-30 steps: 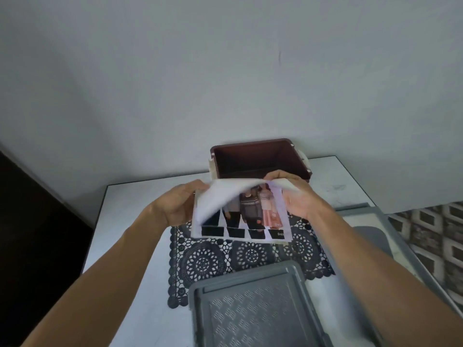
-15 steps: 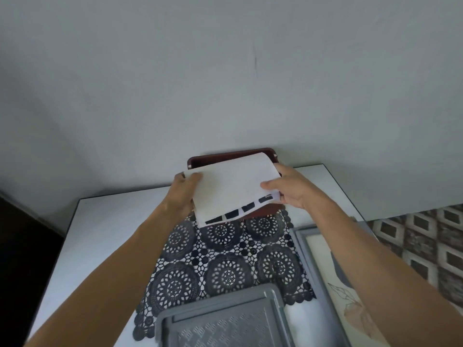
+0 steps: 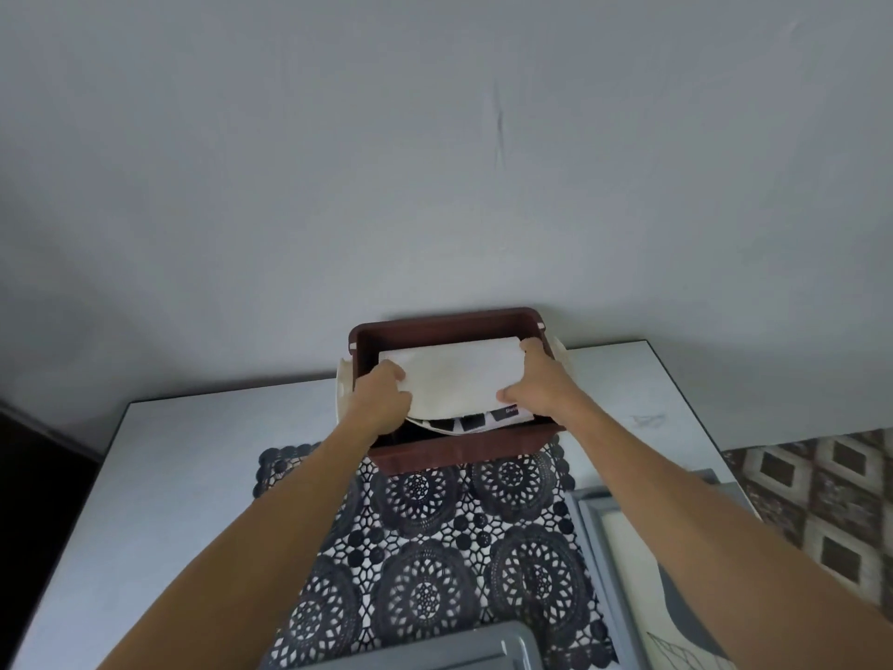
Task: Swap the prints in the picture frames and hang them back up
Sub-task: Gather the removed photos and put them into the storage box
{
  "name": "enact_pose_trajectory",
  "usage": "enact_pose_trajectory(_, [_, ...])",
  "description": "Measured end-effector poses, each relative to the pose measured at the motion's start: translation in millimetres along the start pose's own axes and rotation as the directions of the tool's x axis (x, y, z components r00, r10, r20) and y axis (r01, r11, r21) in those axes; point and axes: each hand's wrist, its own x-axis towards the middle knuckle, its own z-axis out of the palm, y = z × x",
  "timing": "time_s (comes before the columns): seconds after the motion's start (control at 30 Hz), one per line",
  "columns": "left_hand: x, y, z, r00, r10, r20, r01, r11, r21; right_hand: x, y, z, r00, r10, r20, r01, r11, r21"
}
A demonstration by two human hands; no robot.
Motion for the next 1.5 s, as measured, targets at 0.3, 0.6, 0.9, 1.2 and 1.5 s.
enact_pose_trajectory(0.3, [13.7,1.8,25.8,0.979,-0.016,0.204,-0.107,0.81,0.577,17.8,8.3,21.6,0.988,-0.007,0.154,0.073,0.902,-0.425])
enact_pose_trajectory(0.6, [10.7,5.7,19.9,0.965,0.26,0.007,-0.219,0.796,0.565,15.4,5.1,33.9,0.958,-0.246,-0.148,0.081,0.726,-0.683])
enact_pose_trajectory(0.9, [2.8,0.7,12.8,0.857,0.498,-0.134,-0.404,0.81,0.424,9.2,1.1,23.7,0.827,-0.332,-0.454,0.208,0.931,-0.3])
enact_pose_trajectory(1.2, [-0.9,-7.3,6.0,0.888,0.459,0.004,-0.36,0.691,0.627,3.8,6.5,27.2,0.867,-0.402,-0.294,0.243,0.858,-0.453])
enact_pose_trajectory(1.5, [-3.8,-5.2,2.6,0.887,0.461,0.037,-0.374,0.668,0.644,-4.2,0.6,25.6,0.953,-0.237,-0.187,0.18,0.943,-0.278])
